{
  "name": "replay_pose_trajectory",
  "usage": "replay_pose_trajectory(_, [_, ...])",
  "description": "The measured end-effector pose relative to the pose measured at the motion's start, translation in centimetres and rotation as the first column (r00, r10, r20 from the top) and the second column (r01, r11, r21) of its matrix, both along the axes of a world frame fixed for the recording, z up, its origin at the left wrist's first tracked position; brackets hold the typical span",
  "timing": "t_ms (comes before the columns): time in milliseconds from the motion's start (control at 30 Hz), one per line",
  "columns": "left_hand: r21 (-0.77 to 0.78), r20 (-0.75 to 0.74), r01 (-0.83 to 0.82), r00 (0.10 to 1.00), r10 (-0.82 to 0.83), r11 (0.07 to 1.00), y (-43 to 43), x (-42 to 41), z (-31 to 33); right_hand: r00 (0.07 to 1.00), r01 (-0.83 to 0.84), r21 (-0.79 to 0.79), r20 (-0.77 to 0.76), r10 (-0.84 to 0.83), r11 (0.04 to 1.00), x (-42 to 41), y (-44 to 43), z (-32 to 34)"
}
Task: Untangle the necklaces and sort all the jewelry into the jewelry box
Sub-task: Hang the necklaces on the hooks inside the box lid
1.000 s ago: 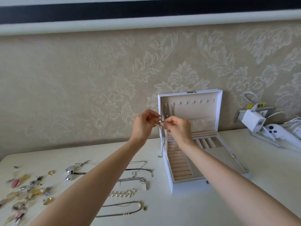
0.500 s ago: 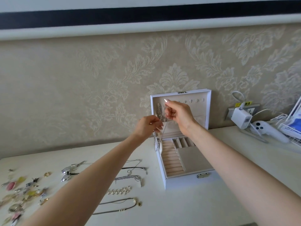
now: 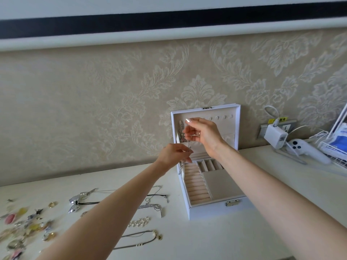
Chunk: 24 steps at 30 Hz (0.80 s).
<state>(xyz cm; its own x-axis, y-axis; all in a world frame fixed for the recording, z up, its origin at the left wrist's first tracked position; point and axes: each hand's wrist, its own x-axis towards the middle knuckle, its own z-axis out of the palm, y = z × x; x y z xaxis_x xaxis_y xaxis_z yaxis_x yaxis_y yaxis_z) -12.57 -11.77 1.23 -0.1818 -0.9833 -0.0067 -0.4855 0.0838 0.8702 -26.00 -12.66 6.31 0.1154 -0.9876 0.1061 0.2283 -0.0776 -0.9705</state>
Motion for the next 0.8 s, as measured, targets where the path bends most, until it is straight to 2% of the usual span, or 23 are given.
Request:
replay_pose_trajectory(233, [0.214, -0.386, 0.030, 0.921, 0.057, 0.976, -0.1, -0.3, 1.2, 0.998, -0.051, 0.007, 0.036, 0.050, 0.999, -0.2, 0.5, -0.1])
replay_pose_trajectory(333, [0.300, -0.544, 0.055, 0.830, 0.123, 0.952, -0.5, -0.3, 1.4, 0.996, -0.041, 0.033, 0.084, 0.038, 0.999, -0.3, 0.6, -0.5])
replay_pose_trajectory(433, [0.318, -0.672, 0.055, 0.717, 0.184, 0.946, -0.9, -0.5, 2.0, 0.988, -0.036, 0.072, 0.154, 0.025, 0.997, -0.6, 0.8, -1.3])
replay_pose_trajectory(567, [0.307, -0.755, 0.086, 0.628, 0.188, 0.948, -1.1, -0.8, 2.9, 0.937, -0.063, 0.170, 0.349, 0.000, 0.983, -0.9, 1.0, -2.9])
replay_pose_trajectory(700, [0.311, -0.832, 0.123, 0.514, 0.207, 0.942, -0.9, -1.3, 3.5, 0.793, -0.127, 0.260, 0.606, -0.060, 0.957, -1.0, 1.3, -4.1])
replay_pose_trajectory(800, [0.314, -0.839, 0.129, 0.502, 0.211, 0.941, -0.8, -1.7, 3.9, 0.744, -0.101, 0.298, 0.656, -0.126, 0.949, -1.5, 1.4, -4.8])
